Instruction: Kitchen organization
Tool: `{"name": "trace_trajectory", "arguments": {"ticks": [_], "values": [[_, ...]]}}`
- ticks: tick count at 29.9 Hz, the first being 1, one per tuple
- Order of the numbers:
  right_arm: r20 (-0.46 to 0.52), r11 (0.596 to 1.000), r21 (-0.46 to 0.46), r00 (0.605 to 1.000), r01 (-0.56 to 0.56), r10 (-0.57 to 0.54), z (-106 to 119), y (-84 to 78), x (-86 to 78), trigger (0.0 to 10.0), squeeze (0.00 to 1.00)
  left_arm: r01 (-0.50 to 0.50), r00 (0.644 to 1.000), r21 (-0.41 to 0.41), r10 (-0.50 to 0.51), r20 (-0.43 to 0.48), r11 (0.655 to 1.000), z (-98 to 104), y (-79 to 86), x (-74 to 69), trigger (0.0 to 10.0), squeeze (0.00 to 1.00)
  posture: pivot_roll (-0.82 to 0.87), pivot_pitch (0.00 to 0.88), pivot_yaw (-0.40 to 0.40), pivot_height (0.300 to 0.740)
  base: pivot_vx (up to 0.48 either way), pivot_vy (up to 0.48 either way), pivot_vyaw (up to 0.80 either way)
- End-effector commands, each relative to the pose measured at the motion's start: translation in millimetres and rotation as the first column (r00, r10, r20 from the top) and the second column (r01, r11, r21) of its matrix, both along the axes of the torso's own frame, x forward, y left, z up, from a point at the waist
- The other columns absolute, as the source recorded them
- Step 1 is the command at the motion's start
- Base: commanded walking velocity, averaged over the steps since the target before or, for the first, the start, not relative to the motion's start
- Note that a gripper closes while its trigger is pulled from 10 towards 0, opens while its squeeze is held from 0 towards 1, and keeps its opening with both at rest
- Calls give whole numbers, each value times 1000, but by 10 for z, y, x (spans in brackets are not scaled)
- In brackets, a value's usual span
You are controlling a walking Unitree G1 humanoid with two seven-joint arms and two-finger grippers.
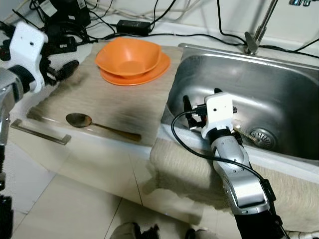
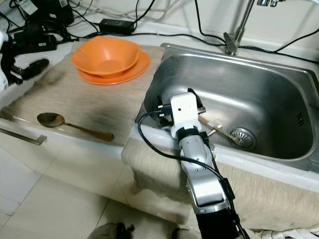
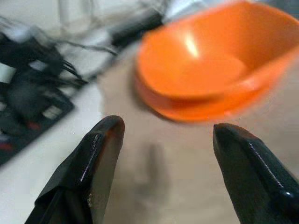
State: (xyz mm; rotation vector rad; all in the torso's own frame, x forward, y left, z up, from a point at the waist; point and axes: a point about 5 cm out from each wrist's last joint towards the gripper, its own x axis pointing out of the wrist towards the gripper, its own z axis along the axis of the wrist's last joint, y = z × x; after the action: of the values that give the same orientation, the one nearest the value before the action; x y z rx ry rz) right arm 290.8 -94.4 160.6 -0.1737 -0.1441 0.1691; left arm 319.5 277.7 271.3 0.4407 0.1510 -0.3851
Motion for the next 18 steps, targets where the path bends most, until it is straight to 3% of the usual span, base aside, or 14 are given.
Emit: {"name": "trace_trajectory", "arguments": {"ticks": [1,11,18], "values": [[7,1000,-4,1000,-18,18,6,31,16,10000,0,38,999,21,-38,-18,999,62,-22,-58,10000,0,103,101,29,740,0,0,0],[3,1000,-2,1000,-19,19,-24,42,36,10000,0,149,986,50,-145,-84,988,177,-93,-210,10000,0,109,105,34,740,0,0,0],[8,1000,-1,1000,-21,21,-10,61,64,10000,0,238,957,48,-225,-182,970,12,-210,-242,10000,0,111,105,41,740,0,0,0]]}}
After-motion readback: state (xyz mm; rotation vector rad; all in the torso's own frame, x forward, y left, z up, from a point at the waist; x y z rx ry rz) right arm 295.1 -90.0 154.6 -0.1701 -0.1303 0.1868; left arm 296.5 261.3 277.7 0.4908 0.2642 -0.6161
